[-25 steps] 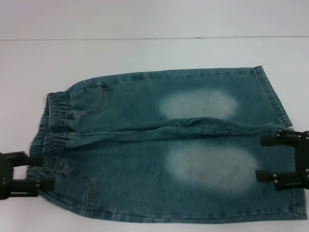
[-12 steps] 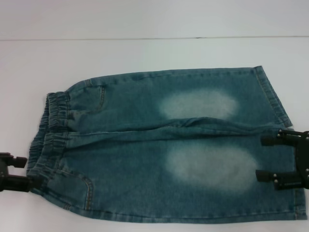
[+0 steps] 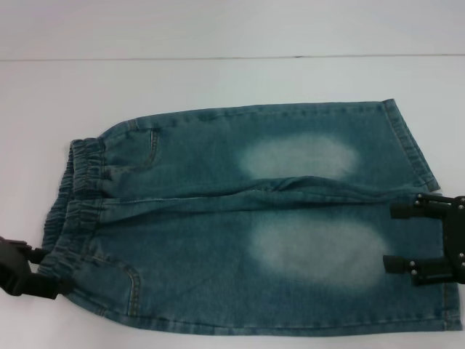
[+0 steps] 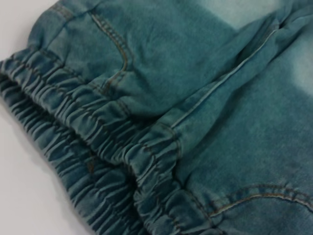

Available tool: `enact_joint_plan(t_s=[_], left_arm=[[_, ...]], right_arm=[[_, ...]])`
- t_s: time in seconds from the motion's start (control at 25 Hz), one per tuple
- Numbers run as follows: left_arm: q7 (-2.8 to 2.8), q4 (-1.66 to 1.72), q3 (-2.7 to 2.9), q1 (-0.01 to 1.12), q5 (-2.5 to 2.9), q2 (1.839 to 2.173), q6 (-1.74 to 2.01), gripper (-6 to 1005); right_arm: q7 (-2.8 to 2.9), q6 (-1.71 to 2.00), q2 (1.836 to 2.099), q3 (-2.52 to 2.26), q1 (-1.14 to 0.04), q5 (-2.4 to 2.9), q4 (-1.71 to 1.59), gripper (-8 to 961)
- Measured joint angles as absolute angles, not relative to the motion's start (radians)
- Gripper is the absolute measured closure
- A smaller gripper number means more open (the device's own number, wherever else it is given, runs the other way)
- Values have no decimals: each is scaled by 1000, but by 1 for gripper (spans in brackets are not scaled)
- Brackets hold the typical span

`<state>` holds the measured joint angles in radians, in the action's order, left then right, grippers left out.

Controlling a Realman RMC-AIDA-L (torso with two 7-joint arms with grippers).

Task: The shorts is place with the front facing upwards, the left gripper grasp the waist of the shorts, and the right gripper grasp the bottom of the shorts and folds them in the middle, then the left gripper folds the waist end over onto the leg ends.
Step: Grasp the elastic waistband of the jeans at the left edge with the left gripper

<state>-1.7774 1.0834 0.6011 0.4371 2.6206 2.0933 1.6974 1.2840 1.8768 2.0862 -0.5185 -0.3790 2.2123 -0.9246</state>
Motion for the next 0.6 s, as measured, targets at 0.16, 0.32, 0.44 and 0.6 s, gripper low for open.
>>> enact_joint_plan(t_s=[0.16,0.32,0.44,0.6], left_arm=[[-1794,1086,605,444,2645,2096,1693,158],[-1801,1089,614,448,2658,2097,1706,159],[-1802,1092,616,451,2658,2097,1719,159],[-1802,1092,622,456,2658,2097,1739,226]], right_arm=[[1283,1876,2086,-519,-382,2214,-923,25],[1282,1869,2086,-519,-382,2216,-923,25],[1280,1867,2086,-518,-382,2216,-923,25],[1279,1865,2086,-516,-382,2217,-923,25]])
